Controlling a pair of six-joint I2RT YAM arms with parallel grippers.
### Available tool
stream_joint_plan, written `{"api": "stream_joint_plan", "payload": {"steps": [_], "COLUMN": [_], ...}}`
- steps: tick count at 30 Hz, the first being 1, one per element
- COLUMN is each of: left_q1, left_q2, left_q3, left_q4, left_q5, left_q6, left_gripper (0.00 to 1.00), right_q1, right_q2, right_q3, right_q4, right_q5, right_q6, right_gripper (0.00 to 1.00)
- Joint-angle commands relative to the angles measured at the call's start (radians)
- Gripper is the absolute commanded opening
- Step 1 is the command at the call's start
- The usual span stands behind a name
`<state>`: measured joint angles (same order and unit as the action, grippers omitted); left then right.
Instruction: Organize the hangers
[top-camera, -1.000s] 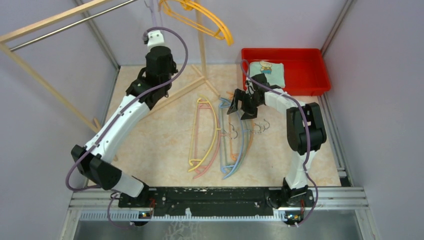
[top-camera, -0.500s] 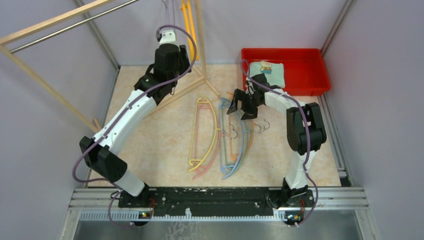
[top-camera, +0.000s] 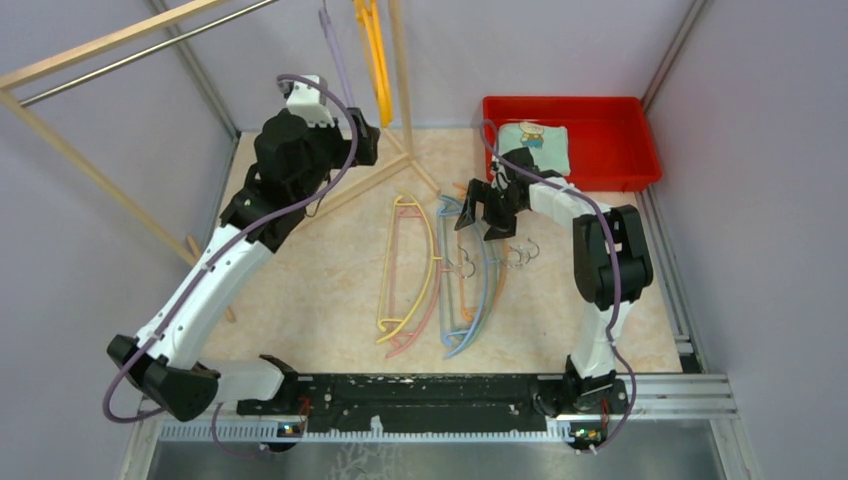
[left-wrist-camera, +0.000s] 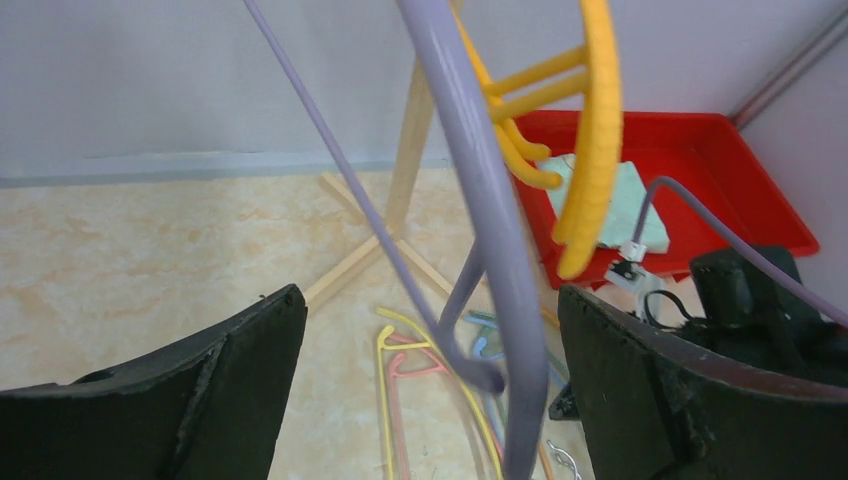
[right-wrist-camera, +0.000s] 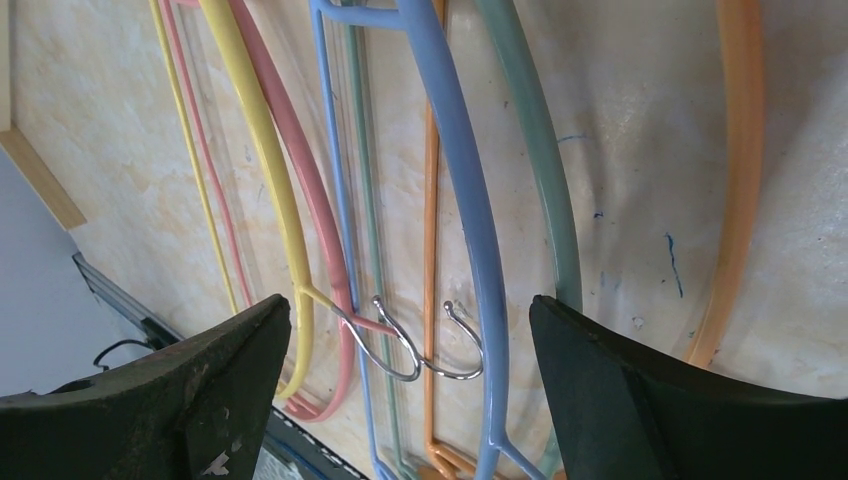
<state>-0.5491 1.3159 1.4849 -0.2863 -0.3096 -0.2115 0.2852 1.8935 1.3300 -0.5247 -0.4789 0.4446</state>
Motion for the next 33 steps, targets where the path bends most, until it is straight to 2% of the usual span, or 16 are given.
{"api": "stream_joint_plan", "payload": {"steps": [1, 6, 13, 20, 25, 28, 31, 33], "left_q1": [0.004, 0.005, 0.003, -0.029, -0.146, -0.192, -0.212, -0.226], "left_q2": [-0.099, -0.183, -0.254, -0.31, -0.301, -0.28, -0.276, -0.282], "left_q3": [-0.091, -0.158, -0.273, -0.451, -0.542, -0.566, -0.585, -0.605], "left_q4": [0.078, 0.068, -0.032, -0.05, -0.051, -0.052, -0.05, -0.05], "left_q5": [0.164, 0.26, 0.293, 0.306, 0.238, 0.221, 0.217, 0.212], "left_q6": [0.023, 0.023, -0.02, -0.093, -0.133, -0.158, -0.174, -0.183], "left_gripper": [1.0, 1.0, 0.99, 0.89, 0.76, 0.74, 0.7, 0.68], "right_q1": [0.007, 0.031, 0.148, 0.237, 0.269, 0.283, 0.283, 0.283], "right_q2": [-0.069, -0.092, -0.103, -0.076, 0.017, 0.076, 0.134, 0.171], "right_q3": [0.034, 0.044, 0.112, 0.207, 0.292, 0.318, 0.329, 0.345], "right_q4": [-0.013, -0.037, -0.09, -0.124, -0.155, -0.151, -0.134, -0.133], "right_q5": [0.027, 0.054, 0.116, 0.213, 0.204, 0.203, 0.203, 0.195], "right_q6": [-0.034, -0.051, -0.071, -0.07, -0.089, -0.086, -0.075, -0.078], "right_gripper": [0.89, 0.87, 0.85, 0.83, 0.8, 0.79, 0.75, 0.68]}}
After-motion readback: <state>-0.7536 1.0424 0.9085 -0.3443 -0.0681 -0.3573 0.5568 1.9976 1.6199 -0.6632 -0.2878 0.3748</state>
